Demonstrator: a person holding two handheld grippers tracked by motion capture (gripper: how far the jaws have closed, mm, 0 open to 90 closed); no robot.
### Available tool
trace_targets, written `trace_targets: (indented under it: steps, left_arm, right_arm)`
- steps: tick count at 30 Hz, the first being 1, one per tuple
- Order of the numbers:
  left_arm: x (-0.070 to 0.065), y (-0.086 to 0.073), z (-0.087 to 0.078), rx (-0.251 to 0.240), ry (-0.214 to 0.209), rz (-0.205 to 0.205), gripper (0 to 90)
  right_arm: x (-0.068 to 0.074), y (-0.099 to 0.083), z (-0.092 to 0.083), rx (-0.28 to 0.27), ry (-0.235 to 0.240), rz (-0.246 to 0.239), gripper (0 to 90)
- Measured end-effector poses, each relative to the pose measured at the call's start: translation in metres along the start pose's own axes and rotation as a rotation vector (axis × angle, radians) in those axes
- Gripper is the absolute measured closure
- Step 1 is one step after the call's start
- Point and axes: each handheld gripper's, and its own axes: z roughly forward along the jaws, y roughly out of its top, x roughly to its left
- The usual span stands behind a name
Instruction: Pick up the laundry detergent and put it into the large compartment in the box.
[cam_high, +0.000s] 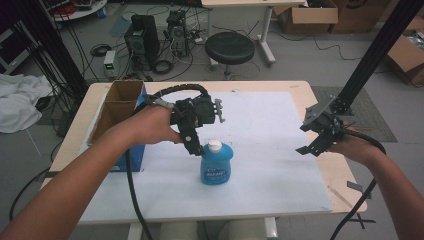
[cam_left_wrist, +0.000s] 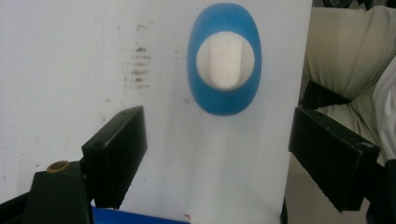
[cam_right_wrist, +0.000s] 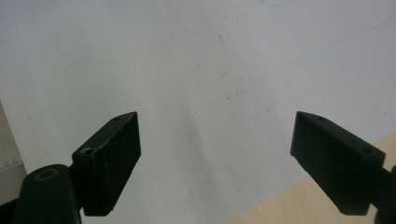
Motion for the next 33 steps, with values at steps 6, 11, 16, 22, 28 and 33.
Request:
trace_targets:
  steps: [6,11,16,22,28,33]
  left_arm:
    - [-0.002,0.007,0.004,0.008,-0.003,0.008,20.0]
    - [-0.002,0.013,0.011,0.018,-0.007,0.012,20.0]
    - [-0.002,0.019,0.021,0.035,-0.017,0.015,20.2]
    - [-0.002,0.024,0.033,0.047,-0.031,0.017,20.2]
    - [-0.002,0.027,0.046,0.069,-0.045,0.024,20.1]
    - [-0.001,0.029,0.054,0.077,-0.054,0.024,20.2]
  right_arm:
    - [-0.001,0.000,-0.001,-0.009,-0.005,0.000,15.9]
    - [-0.001,0.000,0.002,-0.006,-0.003,-0.002,15.9]
    - [-0.001,0.001,0.004,-0.007,0.000,-0.002,16.0]
    - [-0.001,0.003,0.004,-0.009,0.000,-0.010,16.2]
    - [-0.001,0.004,0.004,-0.015,-0.005,-0.015,16.1]
    - [-0.002,0.003,0.005,-0.013,-0.002,-0.013,16.2]
